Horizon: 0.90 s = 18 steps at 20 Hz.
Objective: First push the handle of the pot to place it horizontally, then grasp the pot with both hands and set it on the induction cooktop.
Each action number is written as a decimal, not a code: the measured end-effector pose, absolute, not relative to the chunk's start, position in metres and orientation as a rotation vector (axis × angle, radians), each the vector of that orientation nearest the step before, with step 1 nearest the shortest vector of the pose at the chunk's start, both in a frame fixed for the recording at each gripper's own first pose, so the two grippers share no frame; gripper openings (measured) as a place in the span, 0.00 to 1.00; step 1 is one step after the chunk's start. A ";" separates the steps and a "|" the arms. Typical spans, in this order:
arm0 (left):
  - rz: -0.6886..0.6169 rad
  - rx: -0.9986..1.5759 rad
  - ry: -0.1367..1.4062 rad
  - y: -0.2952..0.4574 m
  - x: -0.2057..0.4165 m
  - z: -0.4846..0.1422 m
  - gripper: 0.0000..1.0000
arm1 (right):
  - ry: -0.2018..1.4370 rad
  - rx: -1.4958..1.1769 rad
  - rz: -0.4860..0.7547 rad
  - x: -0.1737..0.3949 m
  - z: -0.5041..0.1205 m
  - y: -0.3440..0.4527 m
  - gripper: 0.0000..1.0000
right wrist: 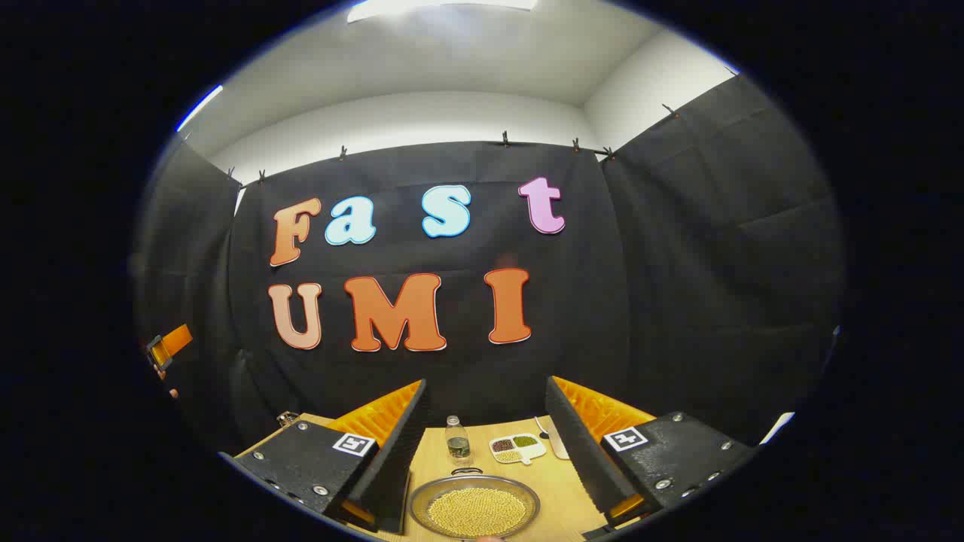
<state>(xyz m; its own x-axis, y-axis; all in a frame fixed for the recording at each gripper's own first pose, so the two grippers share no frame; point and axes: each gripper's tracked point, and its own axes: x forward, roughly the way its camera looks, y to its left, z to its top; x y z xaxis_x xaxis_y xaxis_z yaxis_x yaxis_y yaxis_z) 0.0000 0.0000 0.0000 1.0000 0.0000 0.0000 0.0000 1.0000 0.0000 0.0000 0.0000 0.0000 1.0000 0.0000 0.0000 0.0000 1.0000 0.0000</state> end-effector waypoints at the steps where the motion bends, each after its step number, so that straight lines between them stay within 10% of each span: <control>1: -0.006 -0.003 0.011 -0.002 -0.001 -0.002 0.98 | 0.006 0.002 0.005 0.000 -0.001 0.001 0.95; 18: 0.013 0.051 0.033 0.002 -0.008 0.000 0.98 | -0.011 -0.058 0.104 -0.005 -0.002 0.030 0.95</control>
<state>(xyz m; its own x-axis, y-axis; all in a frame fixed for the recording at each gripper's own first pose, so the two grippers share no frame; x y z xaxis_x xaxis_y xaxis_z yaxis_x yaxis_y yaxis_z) -0.0077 0.0024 -0.0001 0.9994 0.0141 -0.0326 -0.0124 0.9986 0.0508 -0.0050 0.0302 -0.0015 0.9945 0.1044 0.0080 -0.1038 0.9929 -0.0580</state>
